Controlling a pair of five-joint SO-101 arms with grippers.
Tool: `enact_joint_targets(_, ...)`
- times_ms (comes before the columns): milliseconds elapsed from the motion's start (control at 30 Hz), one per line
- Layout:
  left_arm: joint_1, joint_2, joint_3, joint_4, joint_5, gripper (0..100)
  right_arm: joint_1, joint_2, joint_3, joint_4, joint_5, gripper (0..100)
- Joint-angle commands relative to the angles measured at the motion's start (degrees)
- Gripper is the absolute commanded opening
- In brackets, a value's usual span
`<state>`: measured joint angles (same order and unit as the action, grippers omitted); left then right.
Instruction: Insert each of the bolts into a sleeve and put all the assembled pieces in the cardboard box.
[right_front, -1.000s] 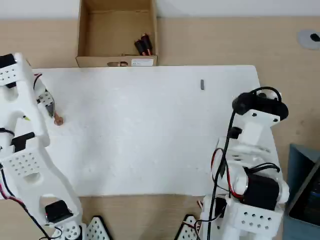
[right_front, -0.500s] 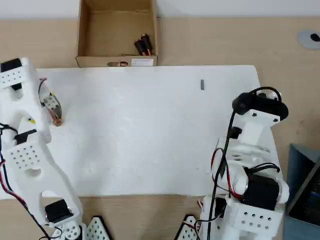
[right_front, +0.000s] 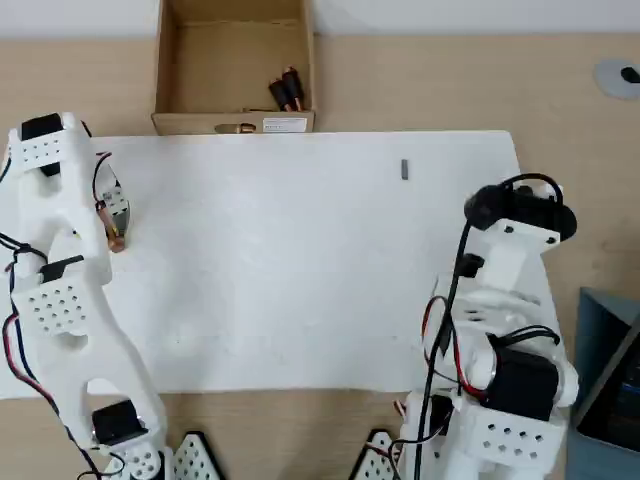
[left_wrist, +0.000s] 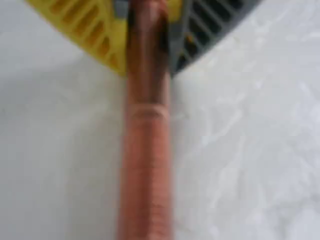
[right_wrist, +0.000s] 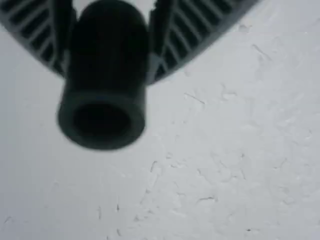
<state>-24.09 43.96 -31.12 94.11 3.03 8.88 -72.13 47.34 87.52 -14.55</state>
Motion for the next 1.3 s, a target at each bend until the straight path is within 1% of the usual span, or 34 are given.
enact_joint_targets(0, -0.8, 1.3, 0.1, 1.1, 0.3, 1, 0.7, -0.7, -2.2, -0.8, 0.2, 0.9)
enact_joint_targets(33, -0.9, 1.3, 0.0, 1.7, 0.4, 1, 0.7, -0.7, -2.2, -0.8, 0.2, 0.9)
enact_joint_targets(167, -0.8, 1.3, -1.5, 5.3, 4.7, 0, 0.7, -0.8, -2.2, -0.8, 0.2, 0.9)
enact_joint_targets(333, -0.3, -2.6, -2.2, 6.3, 7.4, 0, 0.7, -0.8, -2.2, -0.8, 0.1, 0.9)
enact_joint_targets(500, 1.8, -8.6, -2.7, 6.2, 16.5, 0, 0.7, -0.8, -2.2, -0.8, 0.1, 0.9)
enact_joint_targets(533, 2.5, -9.5, -2.6, 6.2, 19.3, 0, 0.7, -0.8, -2.2, -0.8, 0.1, 0.9)
enact_joint_targets(667, 4.4, -12.1, -2.2, 6.2, 34.9, 0, 0.7, -0.8, -2.2, -0.8, 0.1, 0.9)
enact_joint_targets(833, 4.5, -12.8, -2.6, 6.2, 50.3, 0, 0.7, -0.8, -2.2, -0.8, 0.1, 0.9)
enact_joint_targets(900, 4.8, -12.7, -2.4, 6.2, 58.5, 0, 0.7, -0.8, -2.2, -0.8, 0.1, 0.9)
enact_joint_targets(967, 4.9, -12.5, -2.2, 6.2, 68.3, 1, 0.7, -0.8, -2.2, -0.8, 0.1, 0.9)
enact_joint_targets(1033, 4.5, -12.5, -2.2, 6.2, 75.6, 1, 0.7, -0.8, -2.2, -0.8, 0.1, 0.9)
enact_joint_targets(1267, 4.8, -12.4, -2.2, 6.2, 85.2, 1, 0.7, -0.8, -2.2, -0.8, 0.1, 0.9)
